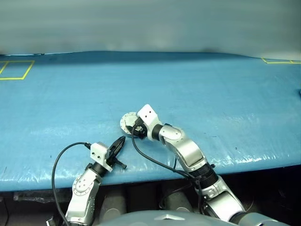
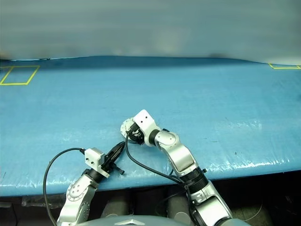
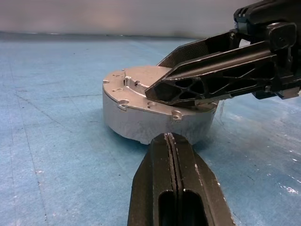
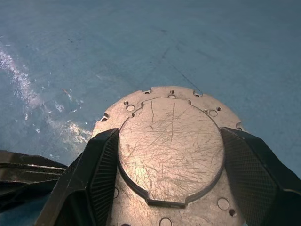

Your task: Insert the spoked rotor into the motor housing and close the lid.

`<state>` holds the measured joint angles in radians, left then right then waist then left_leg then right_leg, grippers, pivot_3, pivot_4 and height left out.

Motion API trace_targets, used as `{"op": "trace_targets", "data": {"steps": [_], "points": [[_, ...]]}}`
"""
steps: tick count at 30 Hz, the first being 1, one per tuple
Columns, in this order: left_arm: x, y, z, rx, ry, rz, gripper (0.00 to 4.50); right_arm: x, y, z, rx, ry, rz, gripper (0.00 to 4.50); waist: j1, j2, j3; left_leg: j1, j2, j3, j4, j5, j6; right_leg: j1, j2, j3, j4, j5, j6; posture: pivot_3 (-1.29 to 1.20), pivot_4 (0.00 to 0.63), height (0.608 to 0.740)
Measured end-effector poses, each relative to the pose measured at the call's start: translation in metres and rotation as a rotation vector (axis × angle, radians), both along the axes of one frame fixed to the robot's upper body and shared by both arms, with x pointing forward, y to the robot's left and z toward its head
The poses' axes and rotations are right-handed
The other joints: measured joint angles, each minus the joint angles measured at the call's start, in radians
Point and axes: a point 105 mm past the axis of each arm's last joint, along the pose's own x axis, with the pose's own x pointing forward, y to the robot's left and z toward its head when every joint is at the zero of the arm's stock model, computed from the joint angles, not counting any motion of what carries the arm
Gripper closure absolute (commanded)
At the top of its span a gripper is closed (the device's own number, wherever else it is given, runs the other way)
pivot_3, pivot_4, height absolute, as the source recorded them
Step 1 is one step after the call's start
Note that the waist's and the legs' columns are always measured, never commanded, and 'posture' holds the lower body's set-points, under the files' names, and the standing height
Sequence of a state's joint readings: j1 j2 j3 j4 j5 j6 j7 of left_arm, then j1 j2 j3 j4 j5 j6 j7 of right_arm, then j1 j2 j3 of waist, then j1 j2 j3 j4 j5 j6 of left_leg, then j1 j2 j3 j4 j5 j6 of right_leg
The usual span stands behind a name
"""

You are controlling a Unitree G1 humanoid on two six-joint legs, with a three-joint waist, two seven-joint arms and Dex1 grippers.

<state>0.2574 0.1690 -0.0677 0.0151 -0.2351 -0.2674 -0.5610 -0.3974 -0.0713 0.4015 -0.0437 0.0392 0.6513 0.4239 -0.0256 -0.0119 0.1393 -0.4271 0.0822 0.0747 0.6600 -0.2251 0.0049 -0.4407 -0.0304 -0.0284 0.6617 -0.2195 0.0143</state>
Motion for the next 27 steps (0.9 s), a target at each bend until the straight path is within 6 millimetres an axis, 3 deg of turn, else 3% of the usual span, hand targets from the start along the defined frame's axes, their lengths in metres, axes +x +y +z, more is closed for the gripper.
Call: {"op": "trace_targets", "data": {"steps": [8,13,18,21,27], "points": [[0.0,-0.004,0.001,-0.004,0.013,-0.003,4.5,0.001,-0.001,0.001,-0.029,0.017,0.005,1.48,0.001,-0.001,-0.001,0.0,0.0,0.0,0.0,0.0,0.0,-0.002,-0.001,-0.001,0.0,0.0,0.0,0.0,0.15,0.74],[0.003,0.006,0.018,-0.006,-0.022,-0.011,4.5,0.001,-0.002,0.001,-0.029,0.013,0.006,1.48,0.003,-0.001,-0.001,0.0,0.0,-0.001,0.0,0.0,0.0,-0.002,-0.001,-0.001,0.0,0.0,0.0,0.0,0.15,0.74],[0.029,0.033,0.052,0.065,-0.052,0.063,4.5,0.001,-0.004,0.001,-0.031,0.012,-0.001,1.48,0.007,-0.002,-0.001,0.0,-0.001,-0.001,0.0,0.0,0.0,-0.001,-0.001,-0.001,0.0,0.0,0.0,0.0,0.15,0.74],[0.047,0.034,0.075,0.084,-0.06,0.065,4.5,0.0,-0.004,0.001,-0.029,0.013,-0.001,1.48,0.006,-0.003,-0.001,0.0,-0.001,-0.001,0.0,0.0,0.0,0.003,-0.001,-0.001,-0.001,0.0,0.001,0.0,0.15,0.74],[0.07,0.023,0.076,0.03,0.171,-0.031,4.5,0.0,-0.003,0.001,-0.026,0.013,-0.003,1.48,0.005,-0.004,-0.001,0.001,-0.001,-0.001,0.0,0.0,0.0,0.007,0.001,-0.002,-0.001,0.0,0.001,0.0,0.15,0.74]]}}
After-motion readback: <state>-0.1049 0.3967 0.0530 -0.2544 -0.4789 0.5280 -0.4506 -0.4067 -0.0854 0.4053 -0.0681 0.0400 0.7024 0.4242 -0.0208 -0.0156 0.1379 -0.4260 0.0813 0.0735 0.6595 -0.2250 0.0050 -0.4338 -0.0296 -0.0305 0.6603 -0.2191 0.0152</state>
